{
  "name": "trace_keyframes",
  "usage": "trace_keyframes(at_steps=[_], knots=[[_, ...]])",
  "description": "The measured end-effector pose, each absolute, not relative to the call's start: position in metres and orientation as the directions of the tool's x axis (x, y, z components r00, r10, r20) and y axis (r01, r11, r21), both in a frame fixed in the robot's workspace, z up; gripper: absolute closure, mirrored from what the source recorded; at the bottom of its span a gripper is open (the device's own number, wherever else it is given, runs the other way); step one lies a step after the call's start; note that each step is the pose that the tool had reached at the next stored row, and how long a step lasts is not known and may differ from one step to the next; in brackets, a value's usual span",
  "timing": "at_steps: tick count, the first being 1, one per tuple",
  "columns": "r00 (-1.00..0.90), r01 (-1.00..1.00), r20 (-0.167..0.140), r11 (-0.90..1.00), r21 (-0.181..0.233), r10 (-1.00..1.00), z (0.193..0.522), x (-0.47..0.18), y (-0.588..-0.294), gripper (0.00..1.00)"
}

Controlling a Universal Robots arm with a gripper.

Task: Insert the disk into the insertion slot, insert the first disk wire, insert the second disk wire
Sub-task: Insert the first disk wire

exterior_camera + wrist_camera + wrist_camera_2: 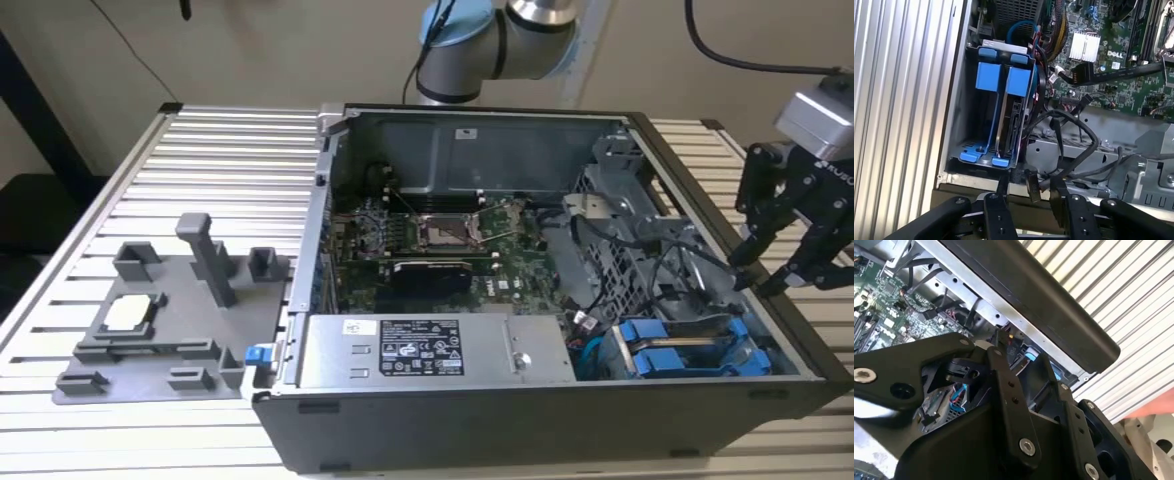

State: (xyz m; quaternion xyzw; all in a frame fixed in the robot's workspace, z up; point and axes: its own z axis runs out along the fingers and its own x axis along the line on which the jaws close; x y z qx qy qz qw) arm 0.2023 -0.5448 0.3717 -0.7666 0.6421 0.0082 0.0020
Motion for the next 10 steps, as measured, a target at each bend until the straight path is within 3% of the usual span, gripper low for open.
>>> trace_keyframes(at_steps=[1,3,4,10], knots=[[0.176,-0.984,-0.014,-0.176,0.008,-0.984,0.3714,0.2023,-0.5447,0.62],[0.177,-0.984,-0.013,-0.177,0.008,-0.984,0.3709,0.2024,-0.5445,0.62],[0.177,-0.984,-0.013,-0.177,0.008,-0.984,0.3707,0.2023,-0.5445,0.68],[0.177,-0.984,-0.012,-0.177,0.008,-0.984,0.3701,0.2023,-0.5442,0.71]])
